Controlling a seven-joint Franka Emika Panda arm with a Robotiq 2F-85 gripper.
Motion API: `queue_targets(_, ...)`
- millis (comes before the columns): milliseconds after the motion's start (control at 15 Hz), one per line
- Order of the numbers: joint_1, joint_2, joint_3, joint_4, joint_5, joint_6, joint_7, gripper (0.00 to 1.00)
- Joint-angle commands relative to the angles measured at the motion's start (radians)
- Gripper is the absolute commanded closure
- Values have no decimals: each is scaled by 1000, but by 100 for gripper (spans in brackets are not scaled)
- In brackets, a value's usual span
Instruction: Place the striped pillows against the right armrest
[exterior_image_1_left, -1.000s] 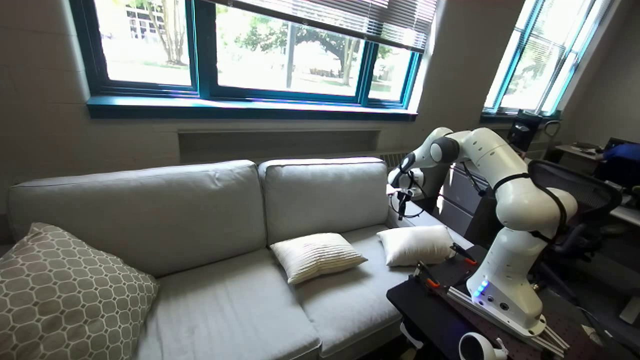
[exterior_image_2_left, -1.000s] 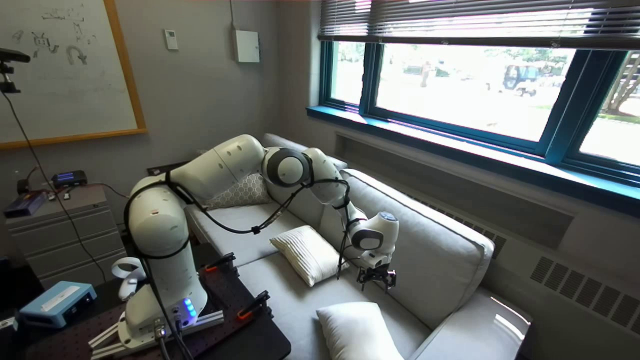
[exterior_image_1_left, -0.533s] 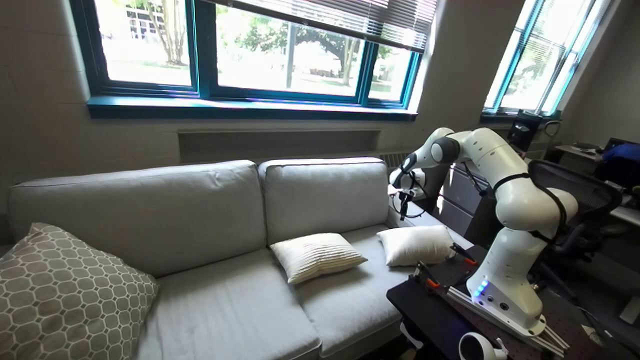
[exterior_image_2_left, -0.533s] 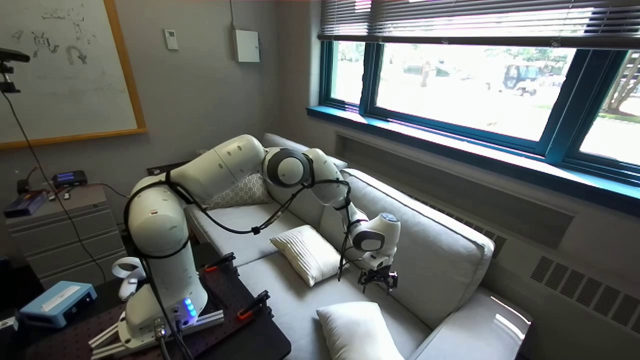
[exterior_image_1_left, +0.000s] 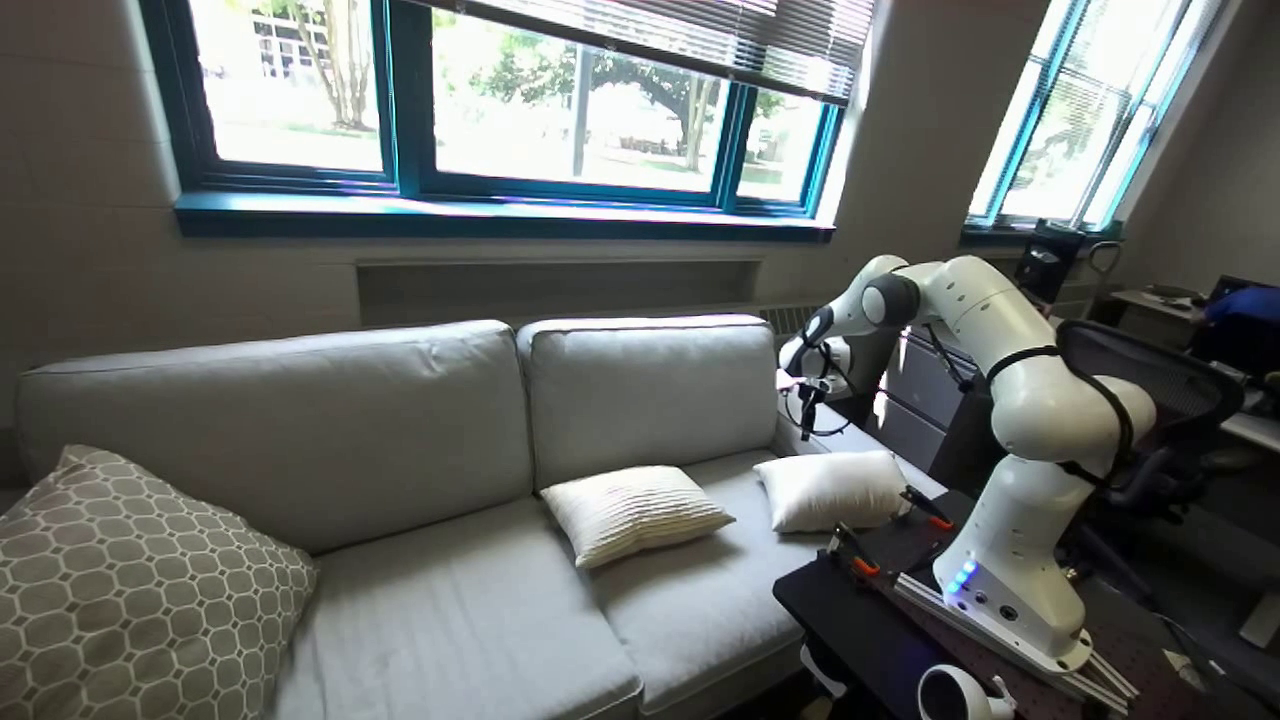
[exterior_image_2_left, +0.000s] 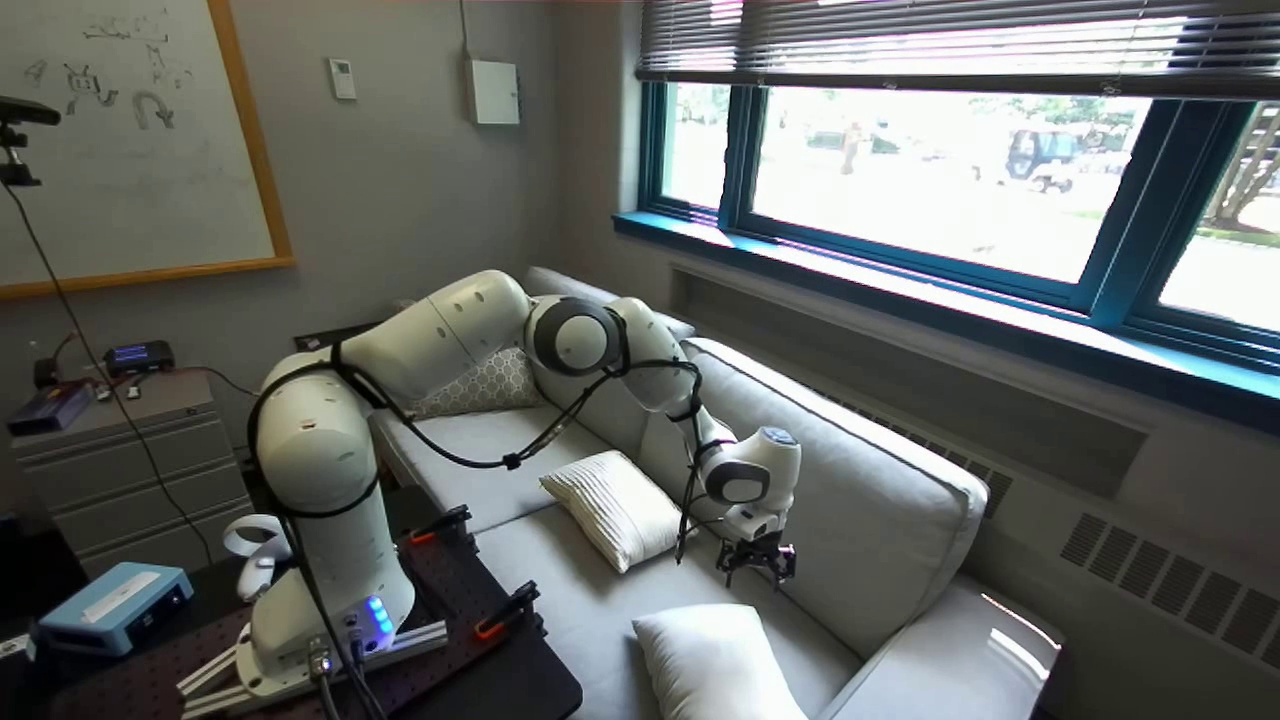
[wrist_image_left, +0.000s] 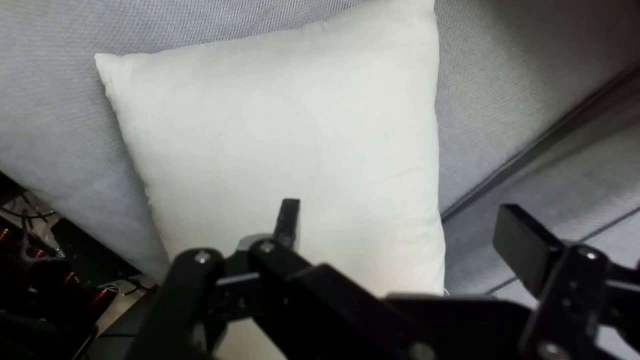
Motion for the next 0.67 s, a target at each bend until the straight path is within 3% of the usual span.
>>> queue_targets(0, -51, 9, -28, 82, -68, -55, -31, 0)
queue_targets(333, -217, 3, -57, 249, -161, -208, -255, 0)
queue_targets(600, -388, 57, -37, 496, -145, -474, -498, 0)
